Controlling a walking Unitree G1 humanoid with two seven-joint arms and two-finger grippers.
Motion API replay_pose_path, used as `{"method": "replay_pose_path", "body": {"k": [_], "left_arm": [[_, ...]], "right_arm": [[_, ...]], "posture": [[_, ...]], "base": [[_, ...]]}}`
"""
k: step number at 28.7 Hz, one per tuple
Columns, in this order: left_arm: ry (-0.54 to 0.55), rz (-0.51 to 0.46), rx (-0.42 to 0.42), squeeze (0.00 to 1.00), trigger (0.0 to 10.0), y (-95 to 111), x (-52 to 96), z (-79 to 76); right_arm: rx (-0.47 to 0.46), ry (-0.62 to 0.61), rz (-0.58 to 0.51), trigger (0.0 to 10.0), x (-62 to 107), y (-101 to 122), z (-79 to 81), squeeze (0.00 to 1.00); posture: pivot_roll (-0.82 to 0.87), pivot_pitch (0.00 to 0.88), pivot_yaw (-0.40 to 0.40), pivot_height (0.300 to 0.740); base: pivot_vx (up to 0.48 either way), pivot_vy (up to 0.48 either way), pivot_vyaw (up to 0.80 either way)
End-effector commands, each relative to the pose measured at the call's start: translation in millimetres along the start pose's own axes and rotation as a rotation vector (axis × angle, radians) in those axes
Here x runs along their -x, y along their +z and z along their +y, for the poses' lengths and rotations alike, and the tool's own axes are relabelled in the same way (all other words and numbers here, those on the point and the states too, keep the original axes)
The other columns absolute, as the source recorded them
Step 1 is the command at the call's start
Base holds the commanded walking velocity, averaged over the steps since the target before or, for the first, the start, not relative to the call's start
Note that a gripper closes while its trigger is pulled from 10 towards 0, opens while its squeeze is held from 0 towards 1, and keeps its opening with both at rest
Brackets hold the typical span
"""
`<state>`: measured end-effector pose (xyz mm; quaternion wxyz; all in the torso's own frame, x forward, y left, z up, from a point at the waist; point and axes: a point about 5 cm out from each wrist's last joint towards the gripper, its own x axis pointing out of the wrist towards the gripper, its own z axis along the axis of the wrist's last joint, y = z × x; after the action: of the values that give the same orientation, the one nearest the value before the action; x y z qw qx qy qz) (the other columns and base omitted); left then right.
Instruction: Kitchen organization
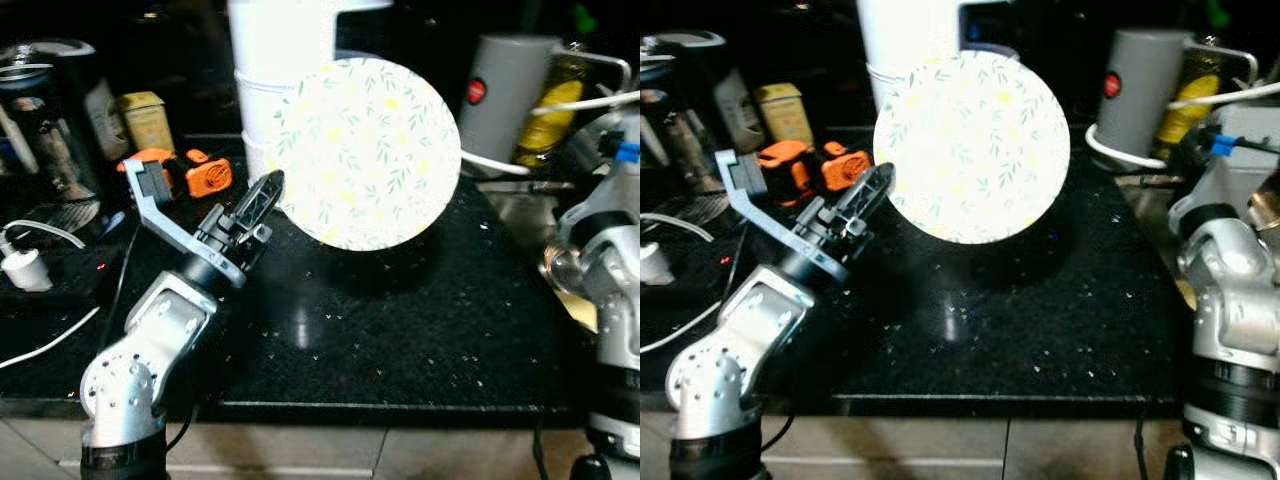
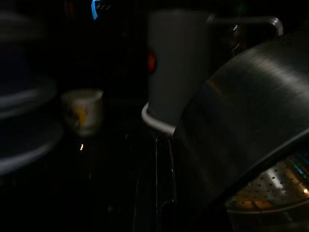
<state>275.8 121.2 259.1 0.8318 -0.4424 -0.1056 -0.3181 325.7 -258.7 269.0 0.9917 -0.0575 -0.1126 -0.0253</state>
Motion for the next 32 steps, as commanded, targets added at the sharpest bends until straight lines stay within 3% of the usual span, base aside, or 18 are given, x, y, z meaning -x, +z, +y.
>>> {"method": "replay_pose_path", "body": {"k": [1, 3, 12, 17, 19, 26, 32], "left_arm": [[0.022, -0.032, -0.041, 0.0, 10.0, 5, -0.5, 2.7], [0.026, -0.035, -0.046, 0.0, 10.0, 5, -0.5, 3.4], [0.113, -0.018, -0.212, 0.0, 10.0, 1, 2.0, 15.9], [0.182, -0.034, -0.301, 0.0, 10.0, 3, 5.1, 22.6], [0.256, -0.078, -0.39, 0.0, 10.0, 10, 9.0, 28.6], [0.348, -0.13, -0.488, 0.0, 10.0, 17, 17.6, 35.9], [0.358, -0.132, -0.479, 0.0, 10.0, 8, 16.7, 35.9]], "right_arm": [[0.022, 0.061, -0.049, 10.0, -0.2, 9, 14.4, 0.0], [0.022, 0.067, -0.049, 10.0, -0.2, 9, 16.1, 0.0], [0.015, 0.298, -0.04, 10.0, 3.5, 0, 82.0, 0.0], [0.0, 0.362, -0.037, 10.0, 8.2, -5, 104.9, 0.0], [-0.003, 0.43, -0.047, 10.0, 14.8, -5, 120.5, 0.0], [0.025, 0.491, -0.042, 10.0, 19.1, -8, 132.5, 0.0], [0.073, 0.532, -0.035, 10.0, 22.1, -12, 139.6, 0.0]], "posture": [[-0.01, 0.0, 0.012, 0.74], [-0.01, 0.0, 0.012, 0.74], [0.0, 0.0, 0.007, 0.74], [0.0, 0.0, 0.007, 0.74], [0.01, 0.0, 0.002, 0.74], [0.01, 0.0, 0.0, 0.74], [0.01, 0.0, -0.002, 0.74]], "base": [[0.0, 0.0, -0.79], [0.0, 0.0, -0.79], [0.0, 0.0, -0.79], [0.0, 0.0, -0.71], [0.0, 0.0, 0.0], [0.0, -0.084, 0.0], [0.0, -0.398, 0.0]]}}
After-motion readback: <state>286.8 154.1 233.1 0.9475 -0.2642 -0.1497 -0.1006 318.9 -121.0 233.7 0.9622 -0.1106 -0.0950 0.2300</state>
